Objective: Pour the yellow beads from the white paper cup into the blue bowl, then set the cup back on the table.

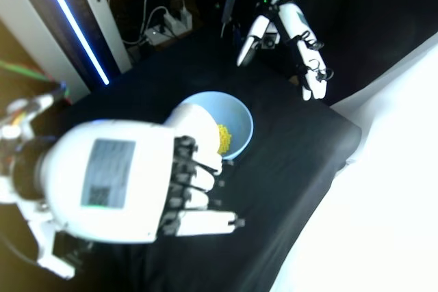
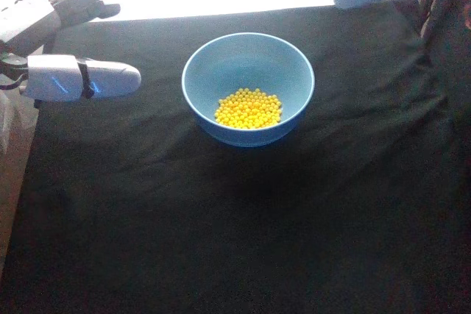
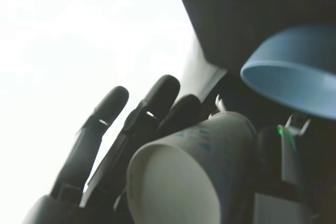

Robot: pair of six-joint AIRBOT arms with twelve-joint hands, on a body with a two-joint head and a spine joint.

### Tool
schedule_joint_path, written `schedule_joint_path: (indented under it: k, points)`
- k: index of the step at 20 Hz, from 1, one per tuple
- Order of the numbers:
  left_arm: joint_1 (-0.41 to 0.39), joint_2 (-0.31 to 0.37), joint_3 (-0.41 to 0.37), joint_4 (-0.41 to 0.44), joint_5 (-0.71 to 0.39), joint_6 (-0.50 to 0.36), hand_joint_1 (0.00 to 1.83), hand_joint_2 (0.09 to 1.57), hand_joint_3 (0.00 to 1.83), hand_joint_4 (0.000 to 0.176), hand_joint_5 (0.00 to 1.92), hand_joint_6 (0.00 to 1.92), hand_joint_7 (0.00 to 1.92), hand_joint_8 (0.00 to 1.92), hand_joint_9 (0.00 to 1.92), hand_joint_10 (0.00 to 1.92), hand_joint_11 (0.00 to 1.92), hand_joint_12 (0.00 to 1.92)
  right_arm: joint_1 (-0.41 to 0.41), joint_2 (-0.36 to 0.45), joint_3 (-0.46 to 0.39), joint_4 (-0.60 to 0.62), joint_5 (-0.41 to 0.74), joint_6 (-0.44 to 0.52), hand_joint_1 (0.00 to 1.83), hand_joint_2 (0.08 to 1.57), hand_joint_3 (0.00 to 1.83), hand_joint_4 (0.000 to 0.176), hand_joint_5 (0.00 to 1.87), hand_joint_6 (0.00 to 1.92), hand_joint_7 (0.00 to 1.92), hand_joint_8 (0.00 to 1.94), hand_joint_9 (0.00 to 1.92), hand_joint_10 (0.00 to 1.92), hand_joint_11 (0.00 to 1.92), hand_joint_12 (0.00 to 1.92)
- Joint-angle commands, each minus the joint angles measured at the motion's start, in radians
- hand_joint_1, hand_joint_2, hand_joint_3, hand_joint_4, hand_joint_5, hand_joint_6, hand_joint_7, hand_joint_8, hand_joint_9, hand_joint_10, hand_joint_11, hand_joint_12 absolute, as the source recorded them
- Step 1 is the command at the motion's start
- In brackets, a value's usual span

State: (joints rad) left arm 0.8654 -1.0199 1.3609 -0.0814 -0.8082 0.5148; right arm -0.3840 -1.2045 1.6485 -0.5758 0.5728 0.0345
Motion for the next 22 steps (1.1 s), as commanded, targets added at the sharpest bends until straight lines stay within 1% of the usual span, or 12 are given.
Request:
schedule_joint_path:
  k: [1,2,3,5,8,12,13,16,18,19,20,22]
  points:
    - [-0.011,0.000,0.005,-0.023,-0.119,-0.009,0.56,0.86,0.00,0.072,0.00,0.00,0.30,0.00,0.21,0.00,0.00,0.39,-0.005,0.001,0.010,0.075,0.128,0.000,1.27,1.04,0.00,0.000,1.08,0.70,1.28,0.61,1.29,0.23,0.56,1.45]
    - [-0.011,0.000,0.004,-0.024,-0.119,-0.009,0.56,0.86,0.00,0.070,0.00,0.00,0.30,0.00,0.21,0.00,0.00,0.39,-0.029,0.000,0.018,0.123,0.157,0.000,1.28,1.04,0.00,0.000,1.06,0.73,1.29,0.60,1.30,0.23,0.67,1.33]
    - [-0.010,-0.001,0.004,-0.025,-0.119,-0.010,0.56,0.85,0.00,0.054,0.00,0.00,0.31,0.00,0.19,0.00,0.00,0.33,-0.069,0.000,0.028,0.198,0.187,0.000,1.27,1.04,0.00,0.000,1.04,0.77,1.30,0.55,1.31,0.14,0.79,1.02]
    - [-0.010,-0.001,0.004,-0.025,-0.118,-0.010,0.59,0.85,0.00,0.059,0.00,0.00,0.30,0.00,0.18,0.00,0.00,0.28,-0.091,0.002,0.031,0.242,0.204,0.000,1.28,1.04,0.00,0.000,1.01,0.81,1.32,0.52,1.31,0.09,0.80,0.92]
    - [-0.009,0.000,0.004,-0.026,-0.120,-0.014,0.58,0.84,0.00,0.054,0.01,0.00,0.33,0.01,0.20,0.01,0.01,0.27,-0.150,0.004,0.039,0.356,0.261,0.000,1.27,1.06,0.00,0.000,0.99,0.88,1.27,0.57,1.31,0.02,0.76,0.95]
    - [-0.004,0.000,0.004,-0.030,-0.121,-0.015,0.55,0.83,0.00,0.063,0.01,0.00,0.32,0.00,0.18,0.00,0.00,0.25,-0.225,0.011,0.039,0.499,0.329,0.000,1.27,1.06,0.00,0.000,0.98,0.86,1.26,0.61,1.29,0.00,0.79,0.89]
    - [-0.004,0.000,0.003,-0.030,-0.122,-0.016,0.54,0.85,0.01,0.035,0.00,0.00,0.33,0.01,0.18,0.00,0.00,0.24,-0.242,0.011,0.039,0.531,0.349,0.000,1.27,1.07,0.00,0.000,0.97,0.88,1.25,0.65,1.25,0.00,0.73,0.86]
    - [-0.002,0.000,0.003,-0.030,-0.123,-0.018,0.54,0.86,0.00,0.038,0.00,0.00,0.34,0.00,0.22,0.00,0.00,0.35,-0.305,0.004,0.039,0.652,0.417,0.000,1.25,1.07,0.00,0.000,0.98,0.85,1.19,0.75,1.18,0.00,0.61,0.87]
    - [-0.002,0.000,0.003,-0.031,-0.123,-0.019,0.54,0.88,0.00,0.024,0.00,0.00,0.31,0.00,0.22,0.00,0.00,0.42,-0.351,-0.006,0.039,0.742,0.473,0.000,1.23,1.08,0.00,0.036,1.07,0.80,1.08,0.86,1.09,0.00,0.55,0.87]
    - [-0.002,0.000,0.003,-0.031,-0.123,-0.020,0.55,0.88,0.00,0.034,0.00,0.00,0.33,0.00,0.22,0.00,0.00,0.40,-0.367,-0.011,0.040,0.775,0.491,0.000,1.23,1.10,0.00,0.000,0.97,0.94,1.09,0.86,1.13,0.02,0.58,0.86]
    - [-0.002,0.000,0.003,-0.031,-0.123,-0.021,0.56,0.88,0.00,0.034,0.00,0.00,0.33,0.00,0.22,0.00,0.00,0.40,-0.376,-0.013,0.041,0.795,0.498,0.000,1.23,1.11,0.00,0.000,0.92,0.99,1.11,0.87,1.16,0.02,0.61,0.82]
    - [-0.001,0.001,0.003,-0.031,-0.123,-0.021,0.58,0.89,0.00,0.027,0.00,0.00,0.33,0.00,0.21,0.00,0.00,0.37,-0.384,-0.019,0.045,0.821,0.506,0.000,1.17,1.18,0.00,0.033,0.83,1.21,0.88,1.14,1.04,0.03,0.58,0.78]
